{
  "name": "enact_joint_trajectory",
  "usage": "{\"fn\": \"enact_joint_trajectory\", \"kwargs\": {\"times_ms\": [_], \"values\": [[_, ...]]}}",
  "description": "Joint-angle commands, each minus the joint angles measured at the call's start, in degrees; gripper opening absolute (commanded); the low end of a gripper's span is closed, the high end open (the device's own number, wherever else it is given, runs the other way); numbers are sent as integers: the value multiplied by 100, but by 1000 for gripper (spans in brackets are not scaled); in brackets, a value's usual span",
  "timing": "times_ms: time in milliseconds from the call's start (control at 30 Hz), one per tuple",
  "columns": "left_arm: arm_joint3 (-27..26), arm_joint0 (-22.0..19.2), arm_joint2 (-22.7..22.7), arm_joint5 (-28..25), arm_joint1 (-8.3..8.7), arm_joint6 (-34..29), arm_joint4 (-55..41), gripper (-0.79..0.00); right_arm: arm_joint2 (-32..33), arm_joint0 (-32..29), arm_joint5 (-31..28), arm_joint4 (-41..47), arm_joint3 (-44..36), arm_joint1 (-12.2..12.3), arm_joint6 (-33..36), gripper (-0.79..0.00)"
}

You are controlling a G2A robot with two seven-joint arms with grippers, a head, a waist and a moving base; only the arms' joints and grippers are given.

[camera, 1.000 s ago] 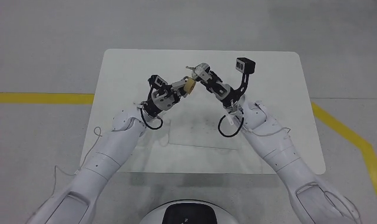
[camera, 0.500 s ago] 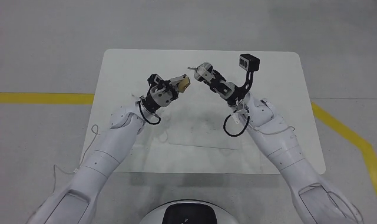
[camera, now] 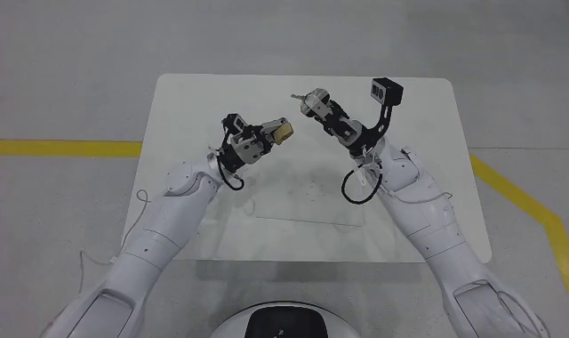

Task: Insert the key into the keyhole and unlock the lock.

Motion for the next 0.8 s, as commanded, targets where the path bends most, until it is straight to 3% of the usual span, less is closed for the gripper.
{"fn": "enact_joint_trajectory", "kwargs": {"times_ms": [0, 167, 400, 600, 667, 767], "values": [[-129, 126, -71, 170, -2, -94, -440, -785, 0, 0, 0, 0, 0, 0, 0, -785], [-211, 303, -187, 793, 32, 79, -496, -785, 480, -286, -109, -2077, -606, 69, -470, -785], [-684, 335, -305, 2293, 121, 782, -196, -785, 1040, -811, -109, -4265, -1803, 287, -559, -785], [-1260, 111, -299, 3600, 202, 1297, 400, -785, 1379, -1206, -109, -5633, -2255, 493, -1327, -785], [-1412, 12, -245, 3790, 235, 1334, 822, -785, 1629, -1321, -109, -6000, -2281, 545, -1724, -785], [-1509, -19, -217, 3870, 249, 1328, 1001, -785, 1667, -1347, -109, -6048, -2280, 550, -1800, -785]]}}
